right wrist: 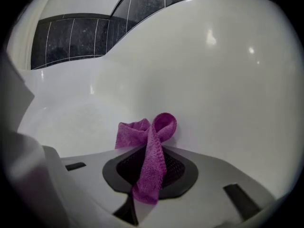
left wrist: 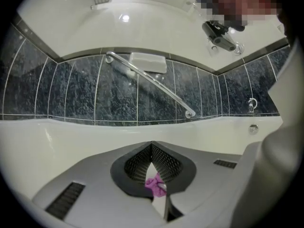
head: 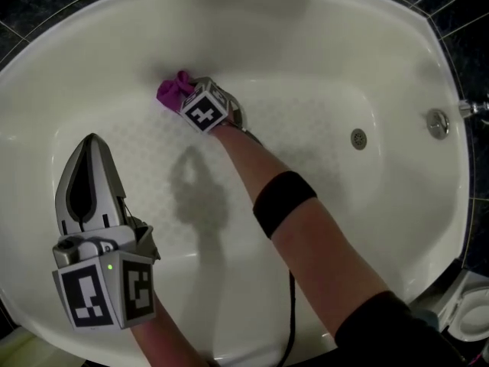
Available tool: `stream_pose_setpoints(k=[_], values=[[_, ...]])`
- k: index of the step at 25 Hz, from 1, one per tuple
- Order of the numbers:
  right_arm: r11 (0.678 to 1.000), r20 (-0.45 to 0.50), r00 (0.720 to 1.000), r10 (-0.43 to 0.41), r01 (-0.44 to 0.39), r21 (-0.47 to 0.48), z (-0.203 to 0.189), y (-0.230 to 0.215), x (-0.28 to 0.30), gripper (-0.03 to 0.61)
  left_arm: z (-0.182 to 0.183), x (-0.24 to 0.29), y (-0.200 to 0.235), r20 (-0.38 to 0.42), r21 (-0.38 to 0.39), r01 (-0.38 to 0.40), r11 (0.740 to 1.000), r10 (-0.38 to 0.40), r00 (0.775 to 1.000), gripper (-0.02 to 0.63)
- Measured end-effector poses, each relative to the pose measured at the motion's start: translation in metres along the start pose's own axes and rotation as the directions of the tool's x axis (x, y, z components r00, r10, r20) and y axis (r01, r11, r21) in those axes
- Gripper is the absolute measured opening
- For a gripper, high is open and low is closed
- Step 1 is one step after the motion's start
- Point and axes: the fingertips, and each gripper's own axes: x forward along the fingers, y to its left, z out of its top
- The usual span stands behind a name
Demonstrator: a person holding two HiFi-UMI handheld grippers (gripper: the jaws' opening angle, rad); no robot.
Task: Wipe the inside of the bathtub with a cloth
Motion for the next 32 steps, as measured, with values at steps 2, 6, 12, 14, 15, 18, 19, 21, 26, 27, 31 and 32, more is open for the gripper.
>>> stream_pose_setpoints(k=[2, 6, 12, 14, 15, 18, 19, 21, 26, 27, 31, 32], values=[[0.999, -0.018, 0.999, -0.047, 0.046, -0.023, -0.019, -0.031, -0.017, 0.081, -0.005, 0.0, 0.003, -0.013, 0.016, -0.006, 1.0, 0.006, 1.0, -0.003], [0.982, -0.061, 0.98, -0.189, 0.189, -0.011, -0.078, -0.112, -0.077, 0.077, -0.01, 0.0, 0.005, -0.021, 0.021, -0.008, 1.0, 0.008, 1.0, -0.002], [0.866, -0.212, 0.871, -0.444, 0.477, 0.147, -0.18, -0.223, -0.184, 0.069, -0.004, -0.002, -0.003, -0.021, 0.068, 0.005, 0.998, -0.004, 1.0, -0.003], [0.818, -0.261, 0.827, -0.497, 0.547, 0.176, -0.207, -0.246, -0.212, 0.067, -0.005, -0.001, -0.006, -0.021, 0.084, 0.011, 0.996, -0.01, 1.0, -0.003], [0.801, -0.282, 0.811, -0.512, 0.57, 0.185, -0.218, -0.253, -0.223, 0.067, -0.007, 0.0, -0.007, -0.022, 0.087, 0.014, 0.996, -0.012, 1.0, -0.003], [0.778, -0.355, 0.771, -0.529, 0.608, 0.16, -0.238, -0.262, -0.237, 0.066, -0.011, 0.0, -0.011, -0.02, 0.083, 0.019, 0.996, -0.017, 1.0, -0.003], [0.779, -0.368, 0.764, -0.53, 0.61, 0.145, -0.239, -0.261, -0.236, 0.064, -0.01, 0.0, -0.013, -0.015, 0.079, 0.022, 0.997, -0.02, 1.0, -0.003], [0.796, -0.336, 0.783, -0.523, 0.59, 0.138, -0.222, -0.251, -0.225, 0.063, -0.008, 0.0, -0.016, -0.008, 0.074, 0.027, 0.997, -0.027, 1.0, -0.003], [0.931, -0.066, 0.932, -0.357, 0.361, 0.063, -0.083, -0.138, -0.173, 0.064, -0.018, 0.004, -0.007, -0.047, 0.067, 0.046, 0.997, -0.043, 0.998, -0.003], [0.955, -0.025, 0.955, -0.296, 0.297, 0.023, -0.055, -0.107, -0.16, 0.064, -0.02, 0.006, -0.005, -0.057, 0.061, 0.047, 0.997, -0.043, 0.997, -0.003], [0.994, 0.035, 0.998, -0.053, 0.056, -0.095, 0.014, 0.023, -0.101, 0.066, -0.025, 0.01, 0.002, -0.092, 0.03, 0.045, 0.999, -0.042, 0.995, -0.003], [0.993, 0.021, 1.0, -0.01, 0.012, -0.116, 0.018, 0.05, -0.086, 0.067, -0.025, 0.01, 0.001, -0.099, 0.031, 0.05, 0.998, -0.047, 0.994, -0.003]])
